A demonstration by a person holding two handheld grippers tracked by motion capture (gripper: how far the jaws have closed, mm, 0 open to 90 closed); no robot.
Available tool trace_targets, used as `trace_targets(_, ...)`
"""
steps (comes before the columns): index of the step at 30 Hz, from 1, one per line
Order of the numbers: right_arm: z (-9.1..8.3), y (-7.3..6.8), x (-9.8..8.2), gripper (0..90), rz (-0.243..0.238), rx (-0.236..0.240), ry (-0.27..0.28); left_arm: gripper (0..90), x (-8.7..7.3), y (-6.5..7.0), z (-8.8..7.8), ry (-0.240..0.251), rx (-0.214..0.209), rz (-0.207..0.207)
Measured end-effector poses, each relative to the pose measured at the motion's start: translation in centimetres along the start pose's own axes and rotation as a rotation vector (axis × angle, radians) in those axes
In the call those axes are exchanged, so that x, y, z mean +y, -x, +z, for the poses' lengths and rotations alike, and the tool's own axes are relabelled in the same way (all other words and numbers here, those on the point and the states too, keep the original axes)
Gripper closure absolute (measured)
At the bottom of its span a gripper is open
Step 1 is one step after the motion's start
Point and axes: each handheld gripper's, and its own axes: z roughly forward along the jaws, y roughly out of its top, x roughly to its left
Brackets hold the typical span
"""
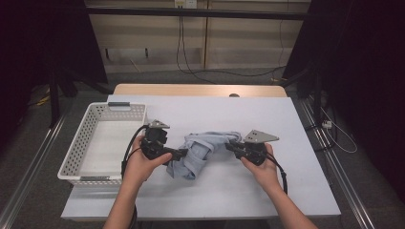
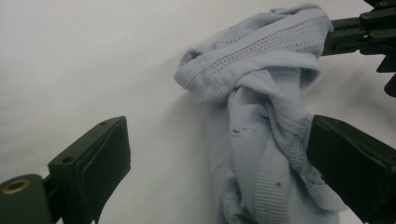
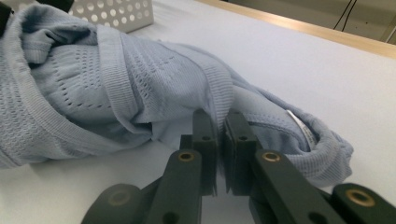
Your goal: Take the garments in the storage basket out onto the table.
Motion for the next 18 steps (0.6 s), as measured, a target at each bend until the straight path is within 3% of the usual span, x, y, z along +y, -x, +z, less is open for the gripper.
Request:
trace_targets(7, -0.5, 0.8, -0.4, 85.5, 0.013, -0.049, 0.003, 6.8, 0.1, 0.0, -0.1, 0.001, -0.001, -0.004)
trace_targets(13, -0.6, 0.9, -0.8, 84.6, 0.01, -0.052, -0.007, 8.0, 0.1, 0.3, 0.6, -0.008, -0.01, -0.003)
trace_targets(15, -0.7, 0.9, -0.9, 84.3, 0.009, -0.047, -0.011, 11.1, 0.1, 0.4, 0.8, -0.019, -0.017, -0.002)
trace_targets(18, -1.0, 0.9, -1.0, 82.6, 0.01, -0.04, -0.013, 23.8, 0.1, 0.5, 1.3, -0.033, -0.041, 0.012)
